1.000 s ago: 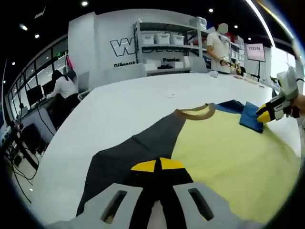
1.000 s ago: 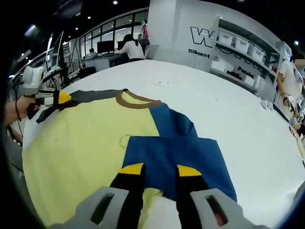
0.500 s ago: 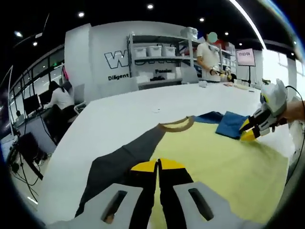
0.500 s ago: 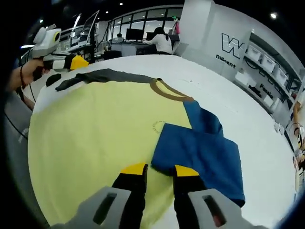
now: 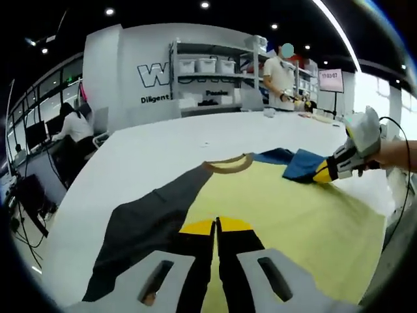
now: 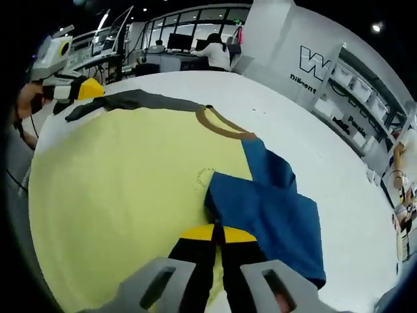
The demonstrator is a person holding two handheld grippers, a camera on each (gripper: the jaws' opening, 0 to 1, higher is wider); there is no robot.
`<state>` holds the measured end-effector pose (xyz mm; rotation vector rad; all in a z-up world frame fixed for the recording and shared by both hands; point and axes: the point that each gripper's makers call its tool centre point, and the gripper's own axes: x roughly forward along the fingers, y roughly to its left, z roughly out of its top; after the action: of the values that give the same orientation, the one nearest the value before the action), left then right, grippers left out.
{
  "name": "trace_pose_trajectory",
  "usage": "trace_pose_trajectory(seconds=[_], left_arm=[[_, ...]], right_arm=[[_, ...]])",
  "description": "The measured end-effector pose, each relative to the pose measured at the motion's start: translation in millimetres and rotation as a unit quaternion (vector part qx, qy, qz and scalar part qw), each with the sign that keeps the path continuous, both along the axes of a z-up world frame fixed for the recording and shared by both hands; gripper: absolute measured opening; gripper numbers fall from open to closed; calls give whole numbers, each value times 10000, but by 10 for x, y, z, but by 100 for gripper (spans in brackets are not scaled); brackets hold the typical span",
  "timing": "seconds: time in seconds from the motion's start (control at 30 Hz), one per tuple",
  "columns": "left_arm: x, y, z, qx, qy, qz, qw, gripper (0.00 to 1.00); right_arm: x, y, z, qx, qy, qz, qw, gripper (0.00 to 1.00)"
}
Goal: Fold the garment on the visible template until the final outline fits inside the template.
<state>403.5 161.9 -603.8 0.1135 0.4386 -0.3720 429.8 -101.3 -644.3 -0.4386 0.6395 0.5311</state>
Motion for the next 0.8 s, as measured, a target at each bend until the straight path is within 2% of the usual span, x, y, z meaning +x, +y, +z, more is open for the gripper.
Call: trace_pose_trajectory(seconds=[0.07, 0.17, 0.2, 0.33, 0.4, 0.47, 0.5, 0.7, 0.8], left_arm=[[-2, -14, -2, 12, -5, -38, 10000, 1], [-18, -47, -33, -13, 69, -93, 9999, 0], [-20, -45, -51, 9, 95, -96, 9999, 1], [-21, -51, -69, 42, 131, -116, 9998, 2], [-30, -57, -80, 64, 158, -130, 9998, 2], [-34, -66, -83, 72, 165, -146, 9997, 1], [-35, -71, -88, 80, 168, -155, 9997, 1], [-39, -78, -121, 82, 229, -169, 9996, 2], [-81, -111, -185, 77, 367, -203, 9991, 3]], right_arm=[[34, -48, 169, 225, -165, -212, 9994, 0], [59, -95, 322, 327, -306, -304, 9985, 0], [111, -143, 466, 586, -421, -510, 9961, 0], [188, -192, 735, 934, -637, -700, 9911, 0], [247, -221, 903, 935, -790, -729, 9898, 0], [260, -216, 933, 892, -799, -719, 9902, 0], [319, -212, 1021, 740, -974, -634, 9905, 0], [421, -88, 1273, 992, -1147, -647, 9863, 0], [491, 66, 1423, 1047, -1220, -550, 9855, 0]])
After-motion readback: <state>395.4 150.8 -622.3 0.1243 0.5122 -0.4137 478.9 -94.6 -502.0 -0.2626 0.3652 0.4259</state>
